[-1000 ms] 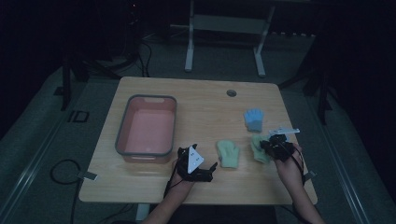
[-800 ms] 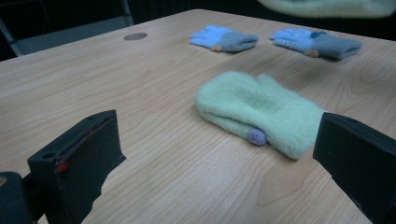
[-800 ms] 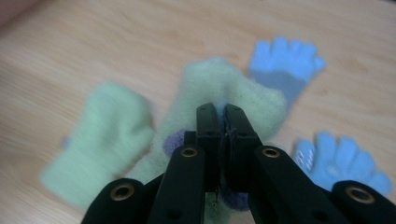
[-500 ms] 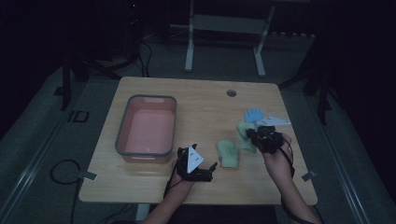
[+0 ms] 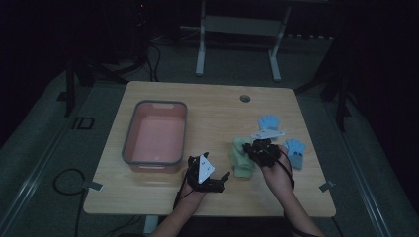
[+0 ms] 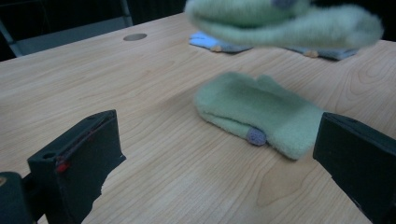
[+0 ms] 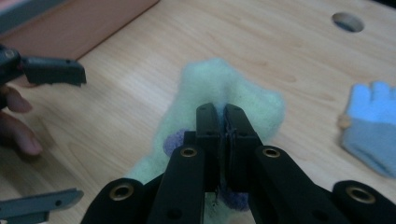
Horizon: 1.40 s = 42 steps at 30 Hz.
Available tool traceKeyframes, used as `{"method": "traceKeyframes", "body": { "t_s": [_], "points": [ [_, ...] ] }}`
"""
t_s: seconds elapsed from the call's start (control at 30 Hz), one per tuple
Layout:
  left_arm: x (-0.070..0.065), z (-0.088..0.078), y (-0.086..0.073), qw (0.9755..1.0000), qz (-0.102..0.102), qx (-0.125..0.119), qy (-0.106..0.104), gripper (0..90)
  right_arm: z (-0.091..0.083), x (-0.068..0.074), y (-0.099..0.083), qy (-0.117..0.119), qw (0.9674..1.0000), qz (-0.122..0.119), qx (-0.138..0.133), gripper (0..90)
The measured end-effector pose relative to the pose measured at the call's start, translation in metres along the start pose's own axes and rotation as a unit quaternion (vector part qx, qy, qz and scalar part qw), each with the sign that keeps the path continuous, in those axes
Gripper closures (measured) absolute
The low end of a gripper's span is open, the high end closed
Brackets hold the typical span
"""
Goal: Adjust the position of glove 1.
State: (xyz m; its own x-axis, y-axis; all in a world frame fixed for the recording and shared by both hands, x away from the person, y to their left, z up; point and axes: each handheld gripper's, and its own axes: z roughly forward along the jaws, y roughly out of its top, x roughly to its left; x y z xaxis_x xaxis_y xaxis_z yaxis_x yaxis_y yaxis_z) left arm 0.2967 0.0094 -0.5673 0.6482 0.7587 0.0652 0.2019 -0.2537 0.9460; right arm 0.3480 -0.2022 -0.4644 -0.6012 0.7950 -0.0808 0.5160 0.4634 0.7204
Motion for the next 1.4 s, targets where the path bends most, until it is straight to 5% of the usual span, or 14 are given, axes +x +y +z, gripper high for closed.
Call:
{"method": "traceKeyframes", "body": {
  "t_s": [0.77, 1.03, 1.17, 1.33, 1.4],
  "points": [
    [-0.002, 0.001, 0.0, 1.0, 0.004, 0.001, 0.001, 1.3, 0.039, 0.003, -0.032, 0.008, 0.999, -0.013, 0.043, 84.9],
    [-0.002, 0.001, 0.0, 1.0, 0.004, 0.002, 0.003, 1.3, 0.045, 0.002, -0.039, 0.014, 0.9987, -0.009, 0.047, 77.8],
    [-0.001, -0.001, 0.0, 0.9998, 0.006, -0.012, -0.011, 1.3, 0.037, 0.001, -0.036, 0.018, 0.9993, -0.009, 0.031, 70.3],
    [-0.006, -0.003, 0.003, 0.9978, 0.031, -0.019, -0.055, 1.4, 0.026, -0.01, -0.036, 0.037, 0.9992, -0.006, 0.013, 67.6],
    [-0.008, -0.003, 0.005, 0.9978, 0.036, -0.016, -0.054, 1.4, 0.021, -0.016, -0.035, 0.048, 0.9988, -0.005, 0.001, 65.4]
  ]
}}
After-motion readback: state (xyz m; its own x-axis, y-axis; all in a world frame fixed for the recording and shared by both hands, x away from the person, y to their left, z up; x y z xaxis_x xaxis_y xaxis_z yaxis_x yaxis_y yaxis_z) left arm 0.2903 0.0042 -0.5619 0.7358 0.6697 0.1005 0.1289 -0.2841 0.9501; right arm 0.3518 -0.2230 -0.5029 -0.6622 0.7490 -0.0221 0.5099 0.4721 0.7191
